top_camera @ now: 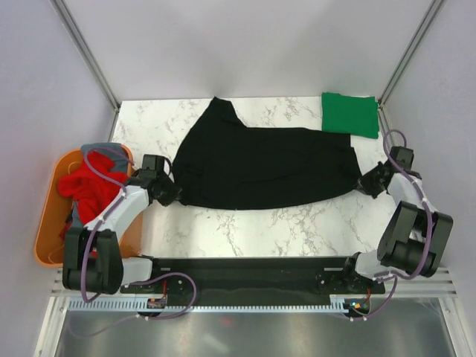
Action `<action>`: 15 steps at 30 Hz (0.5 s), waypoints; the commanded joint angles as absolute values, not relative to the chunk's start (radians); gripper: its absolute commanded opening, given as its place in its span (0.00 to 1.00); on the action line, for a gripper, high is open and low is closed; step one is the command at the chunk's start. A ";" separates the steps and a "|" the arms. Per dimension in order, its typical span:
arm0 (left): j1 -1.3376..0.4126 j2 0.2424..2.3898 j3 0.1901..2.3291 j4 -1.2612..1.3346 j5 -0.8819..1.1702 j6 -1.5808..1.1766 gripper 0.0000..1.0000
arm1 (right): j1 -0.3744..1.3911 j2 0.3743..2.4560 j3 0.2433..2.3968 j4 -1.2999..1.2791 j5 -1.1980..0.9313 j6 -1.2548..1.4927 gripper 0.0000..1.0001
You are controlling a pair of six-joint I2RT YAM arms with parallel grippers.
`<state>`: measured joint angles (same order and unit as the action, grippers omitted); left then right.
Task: Fold and stack the t-shirts
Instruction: Fold the tshirt
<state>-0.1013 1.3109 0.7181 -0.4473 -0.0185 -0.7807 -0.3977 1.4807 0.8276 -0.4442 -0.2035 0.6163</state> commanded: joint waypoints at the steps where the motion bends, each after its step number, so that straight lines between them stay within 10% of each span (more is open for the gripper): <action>1: -0.049 1.119 0.853 -0.518 -0.163 -0.853 0.02 | -0.413 1.321 0.930 -0.529 -0.163 0.626 0.00; 15: -0.028 0.715 0.552 -0.657 -0.043 -0.926 0.05 | -0.637 1.120 0.618 -0.571 -0.293 0.638 0.00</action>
